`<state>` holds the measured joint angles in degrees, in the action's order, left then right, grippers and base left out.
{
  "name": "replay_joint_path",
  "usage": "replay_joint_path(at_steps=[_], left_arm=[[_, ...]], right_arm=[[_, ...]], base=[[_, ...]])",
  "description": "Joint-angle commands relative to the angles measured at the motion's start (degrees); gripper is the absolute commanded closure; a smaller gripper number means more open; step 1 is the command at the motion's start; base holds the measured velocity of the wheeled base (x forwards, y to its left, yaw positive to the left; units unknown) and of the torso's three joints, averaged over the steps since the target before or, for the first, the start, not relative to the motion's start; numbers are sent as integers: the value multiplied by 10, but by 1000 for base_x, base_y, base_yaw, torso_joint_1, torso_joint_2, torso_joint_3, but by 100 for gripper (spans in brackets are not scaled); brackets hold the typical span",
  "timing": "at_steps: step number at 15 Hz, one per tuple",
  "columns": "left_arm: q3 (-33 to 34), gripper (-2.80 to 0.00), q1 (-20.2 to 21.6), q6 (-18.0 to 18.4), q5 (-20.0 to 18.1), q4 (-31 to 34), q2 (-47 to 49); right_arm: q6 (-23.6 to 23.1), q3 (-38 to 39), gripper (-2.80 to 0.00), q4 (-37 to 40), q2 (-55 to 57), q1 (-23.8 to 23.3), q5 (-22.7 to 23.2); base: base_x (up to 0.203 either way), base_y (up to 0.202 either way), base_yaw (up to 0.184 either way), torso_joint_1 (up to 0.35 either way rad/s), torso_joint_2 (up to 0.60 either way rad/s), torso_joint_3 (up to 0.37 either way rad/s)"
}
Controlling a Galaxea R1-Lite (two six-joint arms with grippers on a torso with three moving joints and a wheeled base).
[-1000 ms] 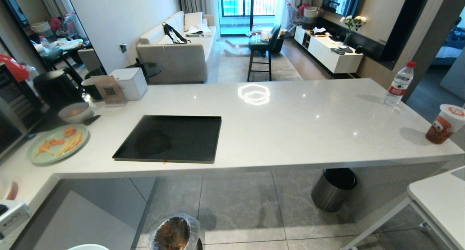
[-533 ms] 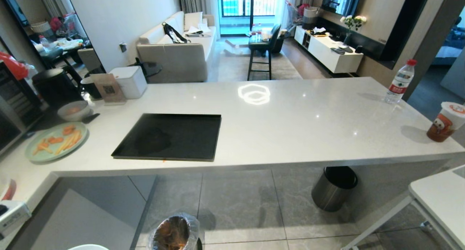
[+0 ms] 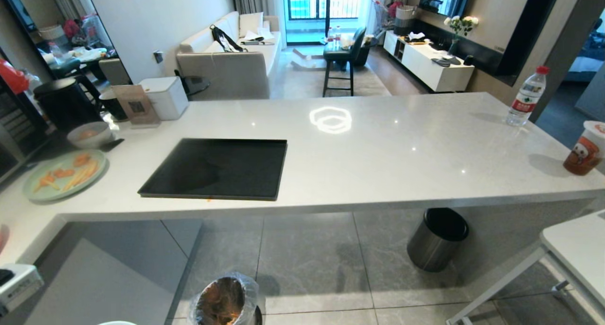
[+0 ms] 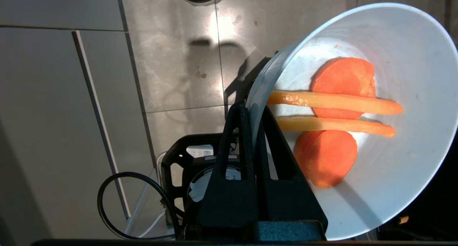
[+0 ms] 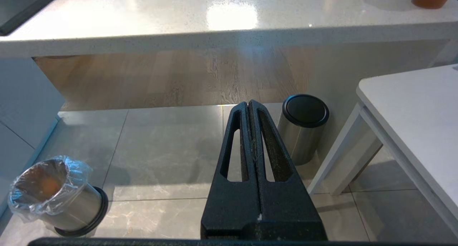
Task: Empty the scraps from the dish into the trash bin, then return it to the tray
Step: Move the bowl over the trash can
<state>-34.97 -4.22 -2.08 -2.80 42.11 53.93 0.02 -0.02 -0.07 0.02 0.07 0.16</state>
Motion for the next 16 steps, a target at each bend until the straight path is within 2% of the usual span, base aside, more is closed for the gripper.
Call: replay_joint_path(at_steps=[1, 8, 16], left_arm=[[0, 0, 0, 0, 0, 2, 1], [0, 0, 1, 0, 0, 3, 1], [-4, 0, 1, 1, 6, 3, 8]], right_arm=[[0, 0, 0, 0, 1, 0, 0], [0, 0, 0, 0, 1, 0, 0], [0, 0, 0, 0, 0, 0, 0]], base=[[0, 0, 0, -120, 323, 203], [0, 0, 0, -143, 385, 237], [0, 0, 0, -171, 533, 359]])
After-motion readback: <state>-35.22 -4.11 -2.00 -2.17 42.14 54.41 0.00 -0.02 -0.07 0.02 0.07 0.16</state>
